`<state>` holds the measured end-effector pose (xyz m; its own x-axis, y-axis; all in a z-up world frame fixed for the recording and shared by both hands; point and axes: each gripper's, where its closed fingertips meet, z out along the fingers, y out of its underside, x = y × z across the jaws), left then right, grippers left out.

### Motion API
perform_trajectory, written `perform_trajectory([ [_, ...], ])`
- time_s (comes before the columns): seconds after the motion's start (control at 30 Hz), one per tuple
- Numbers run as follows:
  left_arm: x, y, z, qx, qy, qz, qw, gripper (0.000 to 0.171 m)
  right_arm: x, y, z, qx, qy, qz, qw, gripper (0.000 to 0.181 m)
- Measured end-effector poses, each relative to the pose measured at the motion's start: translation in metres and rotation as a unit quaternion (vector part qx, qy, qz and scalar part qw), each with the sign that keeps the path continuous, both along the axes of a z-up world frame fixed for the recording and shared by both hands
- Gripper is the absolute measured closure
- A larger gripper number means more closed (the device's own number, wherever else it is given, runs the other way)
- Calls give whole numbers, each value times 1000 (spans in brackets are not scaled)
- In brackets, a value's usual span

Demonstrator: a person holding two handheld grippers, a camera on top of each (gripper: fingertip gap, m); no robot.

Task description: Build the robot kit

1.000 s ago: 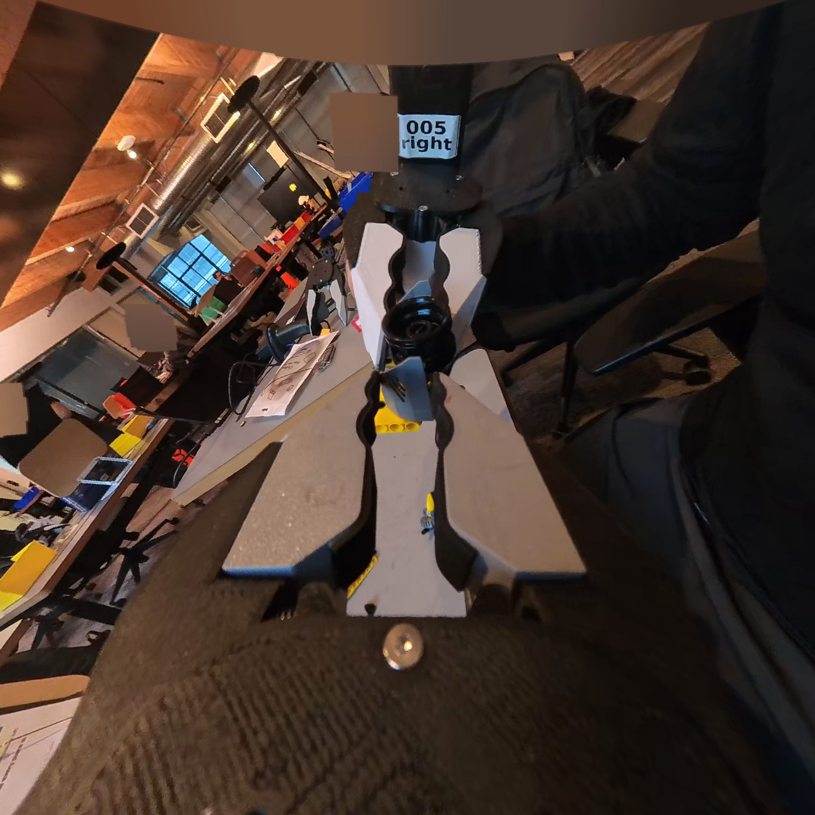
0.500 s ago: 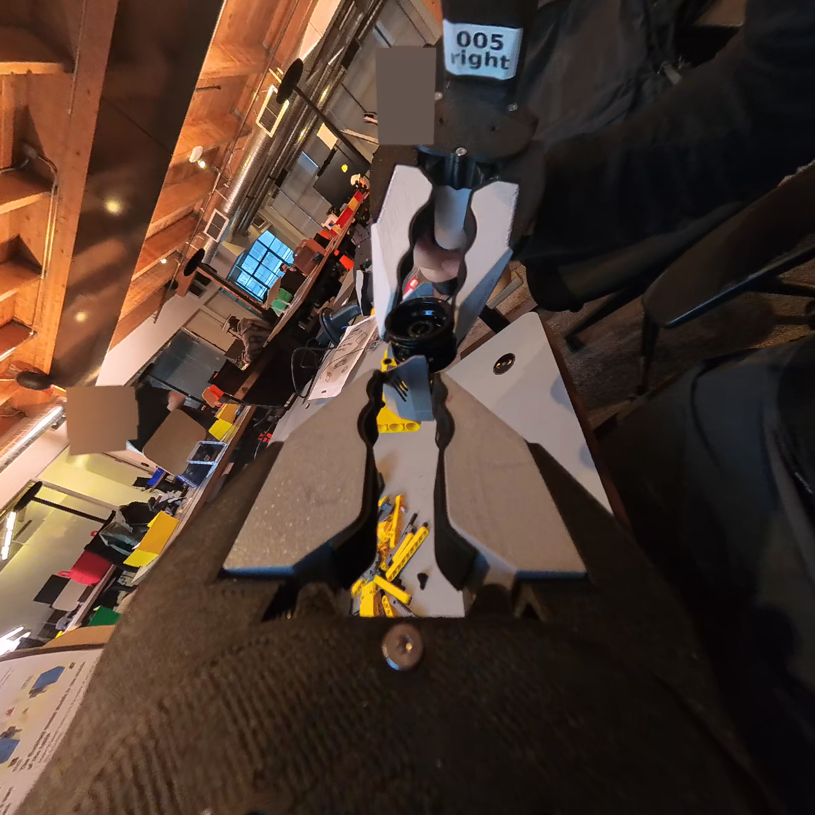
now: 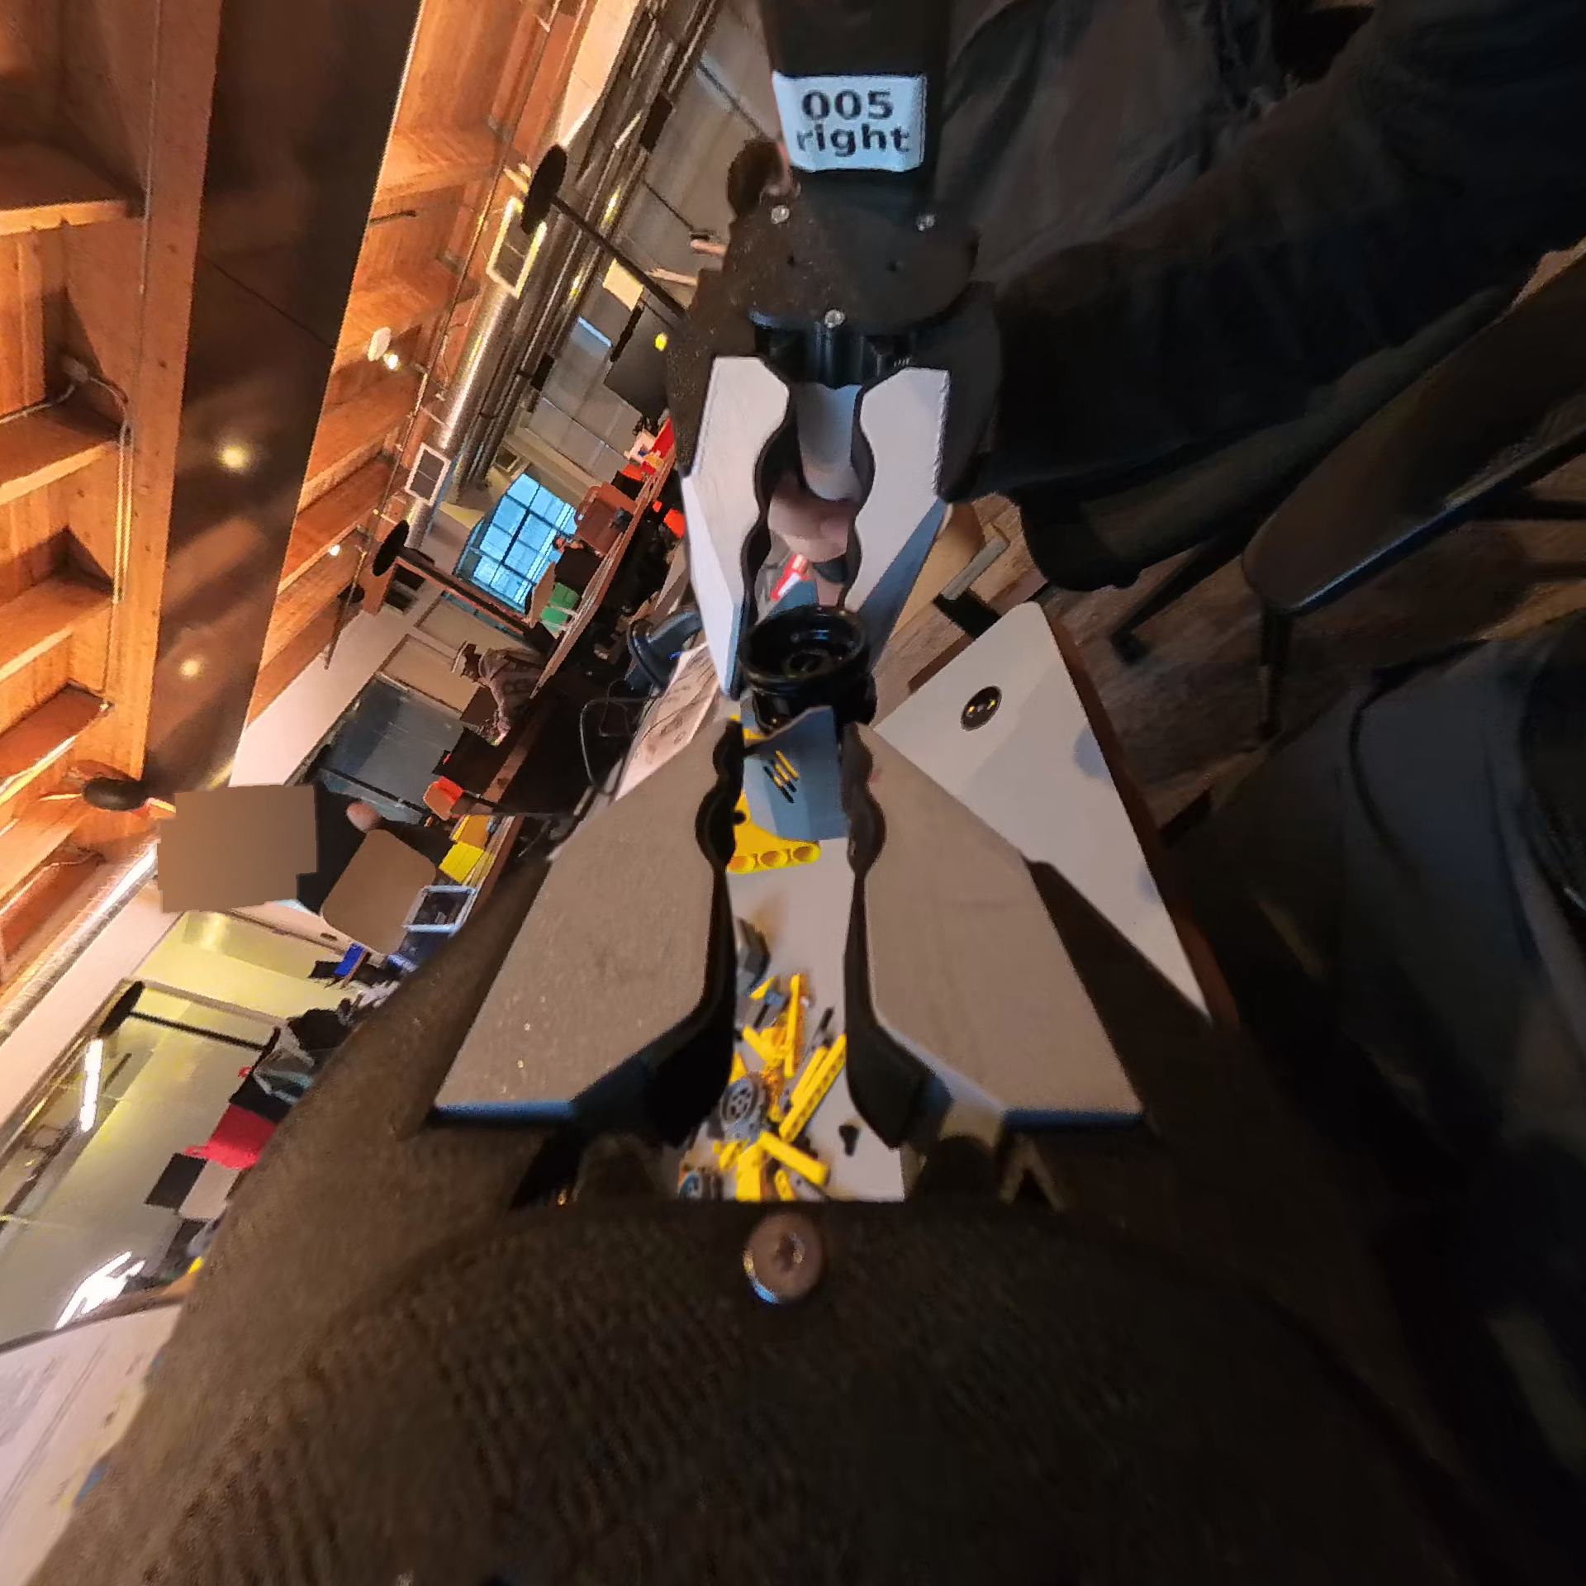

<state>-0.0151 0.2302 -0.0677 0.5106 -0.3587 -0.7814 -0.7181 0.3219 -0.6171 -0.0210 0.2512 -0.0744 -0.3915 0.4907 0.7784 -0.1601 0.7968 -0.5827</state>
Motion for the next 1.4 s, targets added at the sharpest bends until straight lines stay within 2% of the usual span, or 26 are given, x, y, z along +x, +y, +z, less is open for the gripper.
perform_trajectory([
  [0.27, -9, 4, 6, 23, -3, 31, 999, 151, -3, 3, 6, -22, 25, -20, 999, 157],
  [0.6, -12, 13, 0, 9, -24, 37, 999, 151, 0, 7, 1, 35, 18, -9, 999, 158],
  [0.73, -13, 14, 3, 7, -26, 43, 999, 151, -4, 11, 3, 2, 18, -22, 1000, 157],
  [1.07, -11, 12, -2, -10, -16, 30, 999, 151, -4, 10, -1, -23, 25, -37, 999, 157],
  [1.3, -6, 7, -9, -30, -10, 0, 1000, 151, 13, 6, -3, -16, -33, 31, 999, 157],
  [1.4, -3, 3, -7, -38, -27, -22, 999, 151, 16, 2, 0, -8, -60, 56, 997, 146],
])
